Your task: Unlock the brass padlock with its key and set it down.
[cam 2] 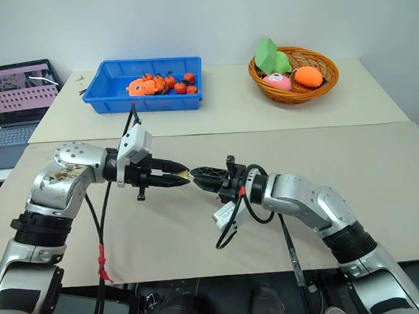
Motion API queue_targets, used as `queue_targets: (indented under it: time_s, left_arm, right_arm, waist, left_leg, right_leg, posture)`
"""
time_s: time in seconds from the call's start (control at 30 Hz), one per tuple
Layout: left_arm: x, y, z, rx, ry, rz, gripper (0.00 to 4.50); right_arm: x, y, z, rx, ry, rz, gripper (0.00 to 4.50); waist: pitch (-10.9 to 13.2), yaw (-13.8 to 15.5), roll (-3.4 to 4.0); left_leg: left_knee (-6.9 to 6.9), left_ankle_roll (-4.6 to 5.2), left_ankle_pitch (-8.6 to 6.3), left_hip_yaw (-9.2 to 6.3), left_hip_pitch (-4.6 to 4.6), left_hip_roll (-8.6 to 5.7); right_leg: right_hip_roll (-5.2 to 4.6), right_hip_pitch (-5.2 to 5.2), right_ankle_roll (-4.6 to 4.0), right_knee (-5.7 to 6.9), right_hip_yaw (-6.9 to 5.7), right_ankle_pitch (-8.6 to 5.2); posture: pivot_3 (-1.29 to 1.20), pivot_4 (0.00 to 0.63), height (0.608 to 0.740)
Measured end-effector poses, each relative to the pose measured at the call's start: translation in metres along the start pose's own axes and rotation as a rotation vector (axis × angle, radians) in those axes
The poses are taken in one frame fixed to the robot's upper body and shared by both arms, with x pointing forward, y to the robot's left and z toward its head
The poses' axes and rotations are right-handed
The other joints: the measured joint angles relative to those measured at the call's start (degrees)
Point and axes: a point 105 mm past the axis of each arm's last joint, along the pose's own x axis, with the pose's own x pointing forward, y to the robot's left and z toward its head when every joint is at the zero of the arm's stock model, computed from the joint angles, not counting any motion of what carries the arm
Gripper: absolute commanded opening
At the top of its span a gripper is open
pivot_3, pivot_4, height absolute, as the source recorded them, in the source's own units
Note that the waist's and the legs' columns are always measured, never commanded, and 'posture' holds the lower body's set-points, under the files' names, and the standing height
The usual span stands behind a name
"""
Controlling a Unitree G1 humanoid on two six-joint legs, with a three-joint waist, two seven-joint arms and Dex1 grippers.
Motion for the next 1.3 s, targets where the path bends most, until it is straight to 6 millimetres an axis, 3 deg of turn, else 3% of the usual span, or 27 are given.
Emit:
queue_targets:
  time_s: [0.47,0.5,0.6,0.63,1.3]
  left_arm:
    - [0.0000,0.0000,0.0000,0.000,0.000,0.000,0.85]
    - [0.0000,0.0000,0.0000,0.000,0.000,0.000,0.85]
    - [-0.0003,0.0001,0.0006,0.001,-0.004,0.001,0.85]
    - [-0.0005,0.0002,0.0008,0.002,-0.004,0.001,0.85]
    - [0.0002,-0.0001,0.0001,0.001,-0.001,-0.001,0.85]
  right_arm:
    - [0.0016,-0.0031,0.0012,0.008,-0.002,-0.012,1.44]
    - [0.0016,-0.0032,0.0012,0.008,-0.003,-0.012,0.94]
    - [0.0015,-0.0013,0.0012,0.007,-0.002,0.005,0.12]
    - [0.0014,-0.0009,0.0011,0.006,-0.002,0.008,0.05]
    - [0.0020,-0.0039,0.0009,0.005,-0.004,-0.002,0.05]
  waist:
    - [0.0,0.0,0.00]
    - [0.0,0.0,0.00]
    - [0.0,0.0,0.00]
    - [0.0,0.0,0.00]
    - [0.0,0.0,0.00]
  left_leg:
    - [0.00,0.00,0.00,0.00,0.00,0.00]
    - [0.00,0.00,0.00,0.00,0.00,0.00]
    - [0.00,0.00,0.00,0.00,0.00,0.00]
    - [0.00,0.00,0.00,0.00,0.00,0.00]
    - [0.00,0.00,0.00,0.00,0.00,0.00]
  right_leg:
    - [0.00,0.00,-0.01,0.00,0.00,0.01]
    - [0.00,0.00,-0.01,0.00,-0.01,0.01]
    - [0.00,0.00,-0.01,0.00,0.00,0.00]
    - [0.00,0.00,0.00,0.00,0.00,0.00]
    - [0.00,0.00,-0.02,0.00,0.00,0.01]
  posture:
    - [0.00,0.150,0.684]
    - [0.00,0.150,0.684]
    - [0.00,0.150,0.684]
    - [0.00,0.150,0.684]
    - [0.00,0.150,0.684]
